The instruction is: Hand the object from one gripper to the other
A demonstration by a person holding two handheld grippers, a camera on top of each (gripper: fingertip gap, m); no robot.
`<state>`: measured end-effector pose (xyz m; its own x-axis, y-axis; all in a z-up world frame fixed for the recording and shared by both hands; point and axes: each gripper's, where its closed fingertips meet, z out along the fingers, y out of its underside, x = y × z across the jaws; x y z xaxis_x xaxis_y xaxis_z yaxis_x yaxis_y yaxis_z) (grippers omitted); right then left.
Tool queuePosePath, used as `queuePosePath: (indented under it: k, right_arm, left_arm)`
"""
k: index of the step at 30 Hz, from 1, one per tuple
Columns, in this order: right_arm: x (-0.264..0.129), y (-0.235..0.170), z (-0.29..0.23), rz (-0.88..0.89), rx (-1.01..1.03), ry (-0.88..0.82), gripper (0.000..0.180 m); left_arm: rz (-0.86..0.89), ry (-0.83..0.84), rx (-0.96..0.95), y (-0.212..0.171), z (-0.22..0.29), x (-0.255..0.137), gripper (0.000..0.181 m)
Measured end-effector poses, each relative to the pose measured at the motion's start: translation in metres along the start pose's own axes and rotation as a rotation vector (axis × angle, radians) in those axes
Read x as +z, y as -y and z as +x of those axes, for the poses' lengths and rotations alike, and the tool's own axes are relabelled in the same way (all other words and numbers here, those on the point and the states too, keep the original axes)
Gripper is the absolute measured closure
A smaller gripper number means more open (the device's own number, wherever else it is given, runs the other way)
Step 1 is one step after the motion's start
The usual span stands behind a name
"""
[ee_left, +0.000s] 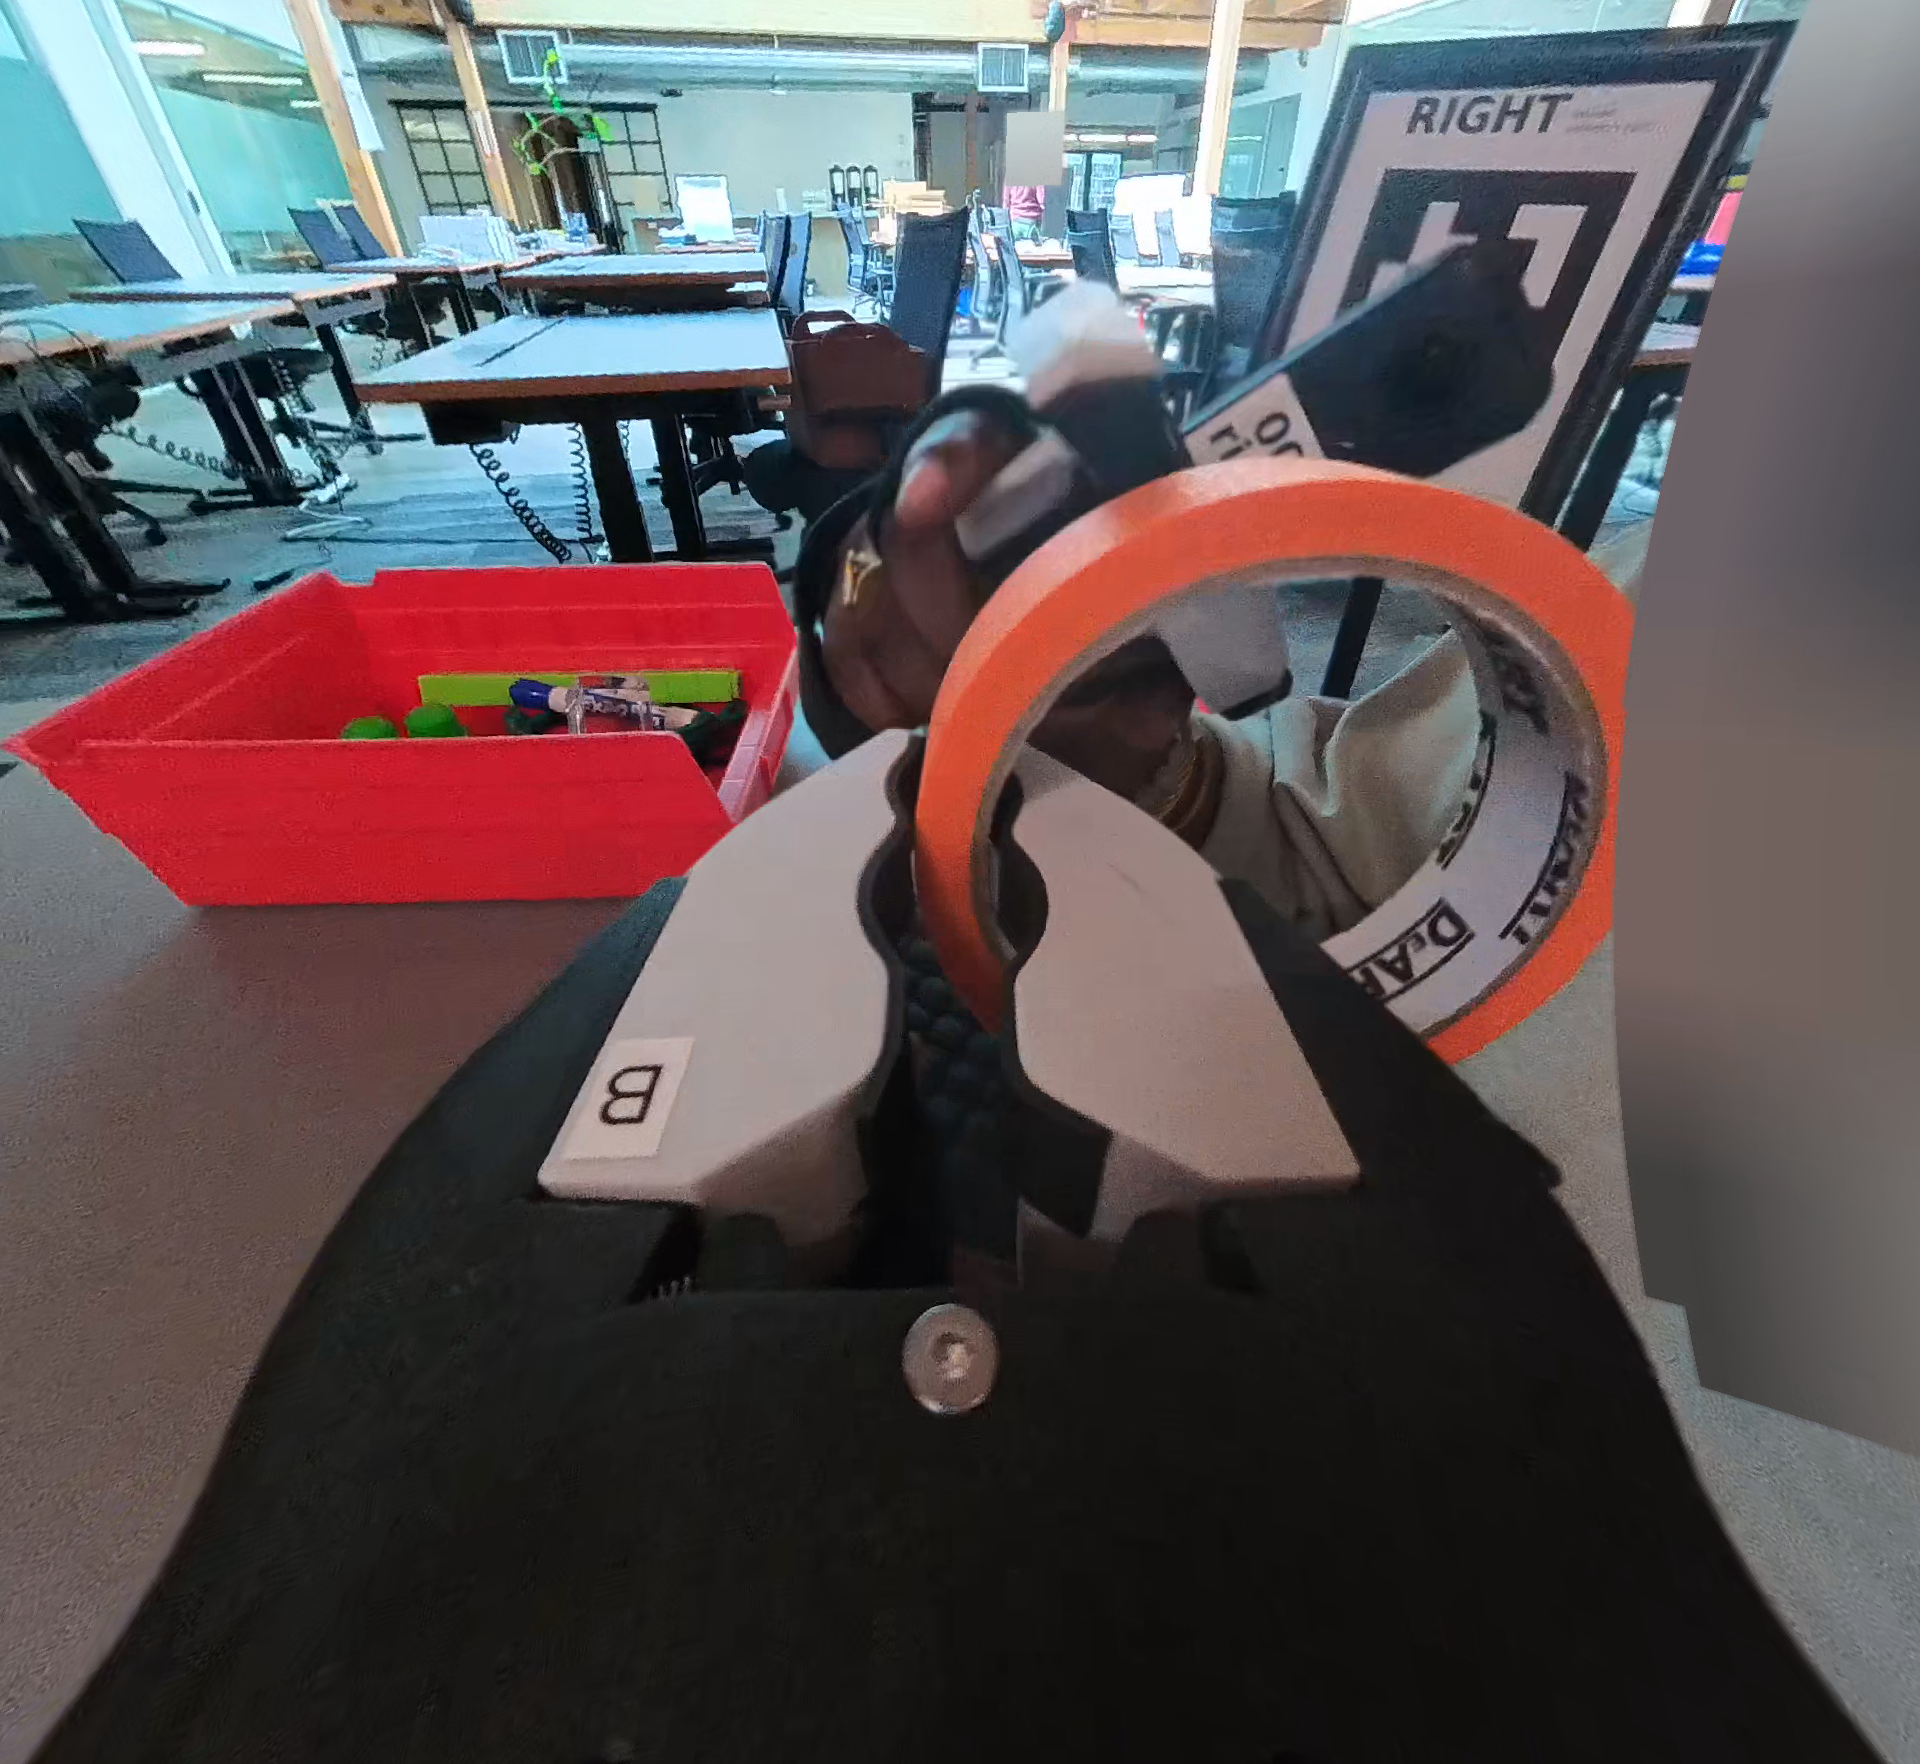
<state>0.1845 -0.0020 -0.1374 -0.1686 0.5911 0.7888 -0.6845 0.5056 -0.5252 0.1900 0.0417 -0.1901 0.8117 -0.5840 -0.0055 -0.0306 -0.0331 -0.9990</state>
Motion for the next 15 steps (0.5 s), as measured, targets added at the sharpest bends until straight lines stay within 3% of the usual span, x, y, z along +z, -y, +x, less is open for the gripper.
queuePosePath:
  k: [2, 4, 6, 9, 13, 15]
  right_arm:
    - [-0.002, 0.004, 0.001, 0.000, -0.173, -0.050, 0.158]
    - [0.001, -0.002, -0.001, -0.058, -0.133, -0.038, 0.167]
    - [0.004, -0.015, 0.002, -0.130, 0.110, 0.017, 0.169]
    - [0.003, -0.044, 0.003, -0.257, 0.541, 0.093, 0.169]
    - [0.001, -0.065, -0.024, -0.389, 0.926, 0.264, 0.170]
    - [0.002, -0.067, -0.036, -0.421, 0.990, 0.327, 0.170]
  left_arm:
    - [-0.029, 0.002, -0.054, -0.004, -0.001, -0.001, 0.169]
    - [-0.059, 0.006, -0.026, -0.008, -0.002, -0.002, 0.167]
    - [-0.040, 0.062, 0.099, -0.002, -0.008, -0.010, 0.150]
    - [0.083, 0.235, 0.470, 0.027, -0.011, -0.031, 0.132]
    - [0.129, 0.361, 0.912, 0.042, 0.008, -0.037, 0.139]
    - [0.092, 0.377, 1.002, 0.038, 0.010, -0.031, 0.159]
